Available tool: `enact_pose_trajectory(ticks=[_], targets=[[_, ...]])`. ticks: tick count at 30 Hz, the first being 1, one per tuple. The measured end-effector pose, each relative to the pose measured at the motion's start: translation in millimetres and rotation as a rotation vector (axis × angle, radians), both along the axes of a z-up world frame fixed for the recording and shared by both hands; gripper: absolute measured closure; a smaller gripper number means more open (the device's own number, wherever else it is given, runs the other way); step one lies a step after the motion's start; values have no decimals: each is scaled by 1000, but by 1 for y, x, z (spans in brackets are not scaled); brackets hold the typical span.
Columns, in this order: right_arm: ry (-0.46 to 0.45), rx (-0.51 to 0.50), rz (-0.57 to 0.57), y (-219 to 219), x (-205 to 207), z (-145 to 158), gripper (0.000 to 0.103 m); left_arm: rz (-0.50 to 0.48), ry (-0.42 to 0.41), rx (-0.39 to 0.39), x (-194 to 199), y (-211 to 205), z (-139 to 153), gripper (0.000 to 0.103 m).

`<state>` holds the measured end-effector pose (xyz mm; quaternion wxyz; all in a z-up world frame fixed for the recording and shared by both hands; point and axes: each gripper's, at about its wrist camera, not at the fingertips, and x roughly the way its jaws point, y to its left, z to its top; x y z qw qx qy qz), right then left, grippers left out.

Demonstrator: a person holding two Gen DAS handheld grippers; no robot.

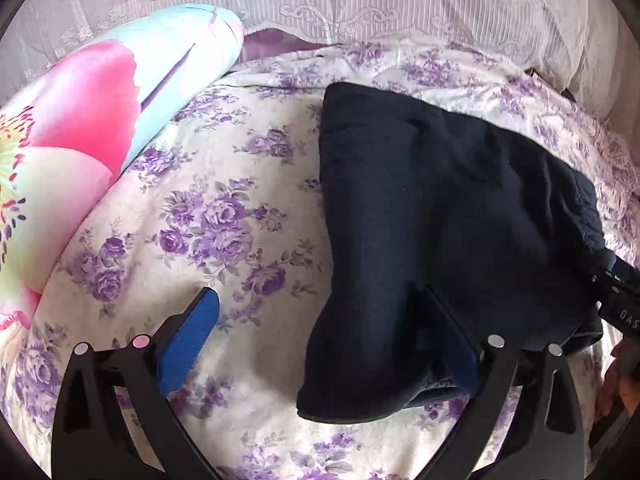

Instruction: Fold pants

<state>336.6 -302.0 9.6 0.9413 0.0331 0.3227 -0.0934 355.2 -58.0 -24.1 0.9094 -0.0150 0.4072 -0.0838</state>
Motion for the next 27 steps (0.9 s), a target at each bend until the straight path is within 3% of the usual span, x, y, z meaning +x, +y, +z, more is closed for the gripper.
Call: enact_pose_trajectory(ticks=[3,4,9,10,17,21,23,27], targets=[[-81,-64,18,16,-32,10,3,24,-40,17,-26,5,4,5],[-71,-78,30,23,-37,11,3,28,-72,33,-39,3,8,5],[182,-95,-32,31,-38,-8,4,3,-168,79,-104,-11,19,5],[190,-74,-43,32,-44,-8,4,-1,-169,80,-115,-13,20,5],[-222,84,-84,30,-168,31,4,26,-237,37,-190,-14,35,5],[-533,50,-134,34,-230,50,3,48,-280,-4,-220,-15,48,5],[-545,50,-128,33,-229,52,3,60,-326,33,-229,-19,55,5],[-403,63,-72,35,-201,49,3,61,-422,148,-228,-35,68,5]])
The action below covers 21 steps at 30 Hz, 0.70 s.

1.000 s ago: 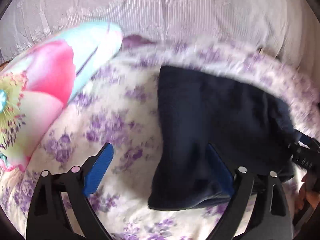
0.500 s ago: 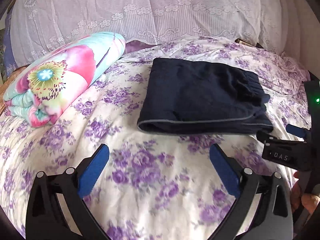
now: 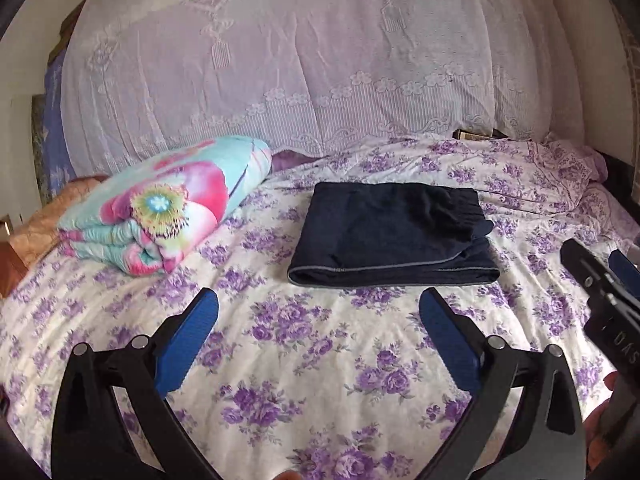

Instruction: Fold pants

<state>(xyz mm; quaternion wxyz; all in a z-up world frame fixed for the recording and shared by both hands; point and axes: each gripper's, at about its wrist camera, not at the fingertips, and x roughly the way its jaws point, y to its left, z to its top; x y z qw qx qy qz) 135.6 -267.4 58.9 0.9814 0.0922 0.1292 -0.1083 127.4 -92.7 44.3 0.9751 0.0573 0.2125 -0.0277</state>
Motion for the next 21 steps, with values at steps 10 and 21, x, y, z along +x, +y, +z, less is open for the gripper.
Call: enact_pose_trajectory(ticks=[10,21], targets=[[33,-114,6,18,46,-1,3,-28,85,47,68,-16,-27,5],[73,-91,49,20,66,-5,3,-57,64,31,71,-15,-25,5]])
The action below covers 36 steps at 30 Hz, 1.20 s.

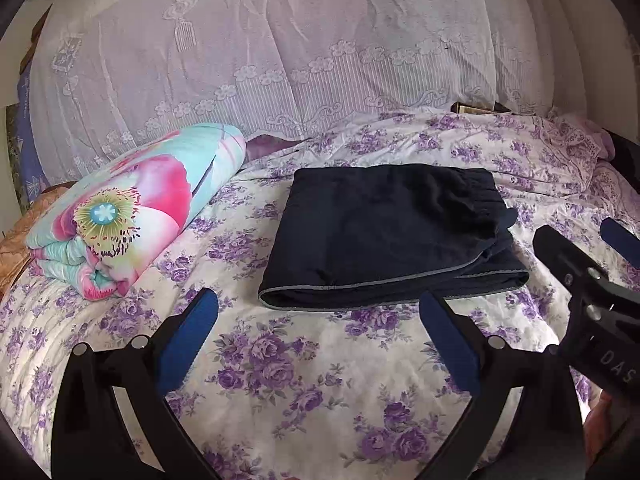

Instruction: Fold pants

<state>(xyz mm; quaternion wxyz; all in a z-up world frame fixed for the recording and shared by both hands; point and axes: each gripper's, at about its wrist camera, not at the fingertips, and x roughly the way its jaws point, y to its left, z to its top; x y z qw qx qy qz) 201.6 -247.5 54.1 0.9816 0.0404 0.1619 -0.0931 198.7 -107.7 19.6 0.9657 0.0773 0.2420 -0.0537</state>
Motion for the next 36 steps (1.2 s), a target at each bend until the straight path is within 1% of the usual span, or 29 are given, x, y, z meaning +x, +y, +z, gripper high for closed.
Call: enact_pose_trajectory(ticks=[3,6,13,17,28,36], targets=[[-1,-7,1,1,-1,0,3,7,-21,29,-6,-4,0,5],[4,0,-2,1,-1,0,3,8,-23,41,-8,-6,-1,5],[39,47,-4,-6,5,-4,3,20,13,-12,-2,4,-1,5],[45,55,0,-8,6,-5,3,23,23,-30,0,7,-1,5],[51,55,6,-7,8,-7,3,17,3,2,-4,1,-1,5],[51,55,6,-7,7,-6,3,11,3,7,-5,-1,-1,5]])
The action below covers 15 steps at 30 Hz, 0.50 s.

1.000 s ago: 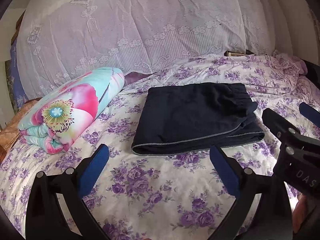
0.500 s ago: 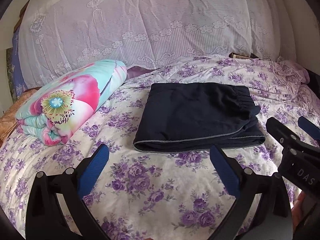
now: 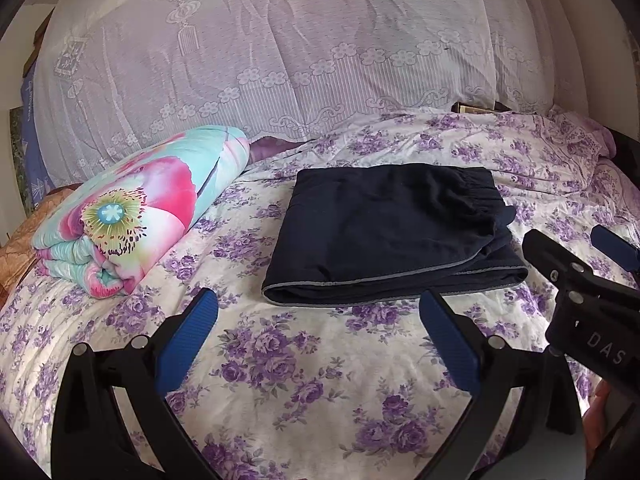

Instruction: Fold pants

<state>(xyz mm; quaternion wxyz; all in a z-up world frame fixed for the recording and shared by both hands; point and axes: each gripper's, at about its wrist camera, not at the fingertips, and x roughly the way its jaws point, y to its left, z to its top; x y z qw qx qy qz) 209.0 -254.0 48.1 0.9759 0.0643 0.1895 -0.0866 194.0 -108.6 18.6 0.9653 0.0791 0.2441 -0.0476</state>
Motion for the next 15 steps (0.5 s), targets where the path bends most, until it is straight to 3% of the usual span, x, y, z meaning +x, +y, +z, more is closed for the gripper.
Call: enact_pose_trajectory(ticks=[15], targets=[[1,0,0,0,0,0,3,-8,6,-3,0,-2,0,5]])
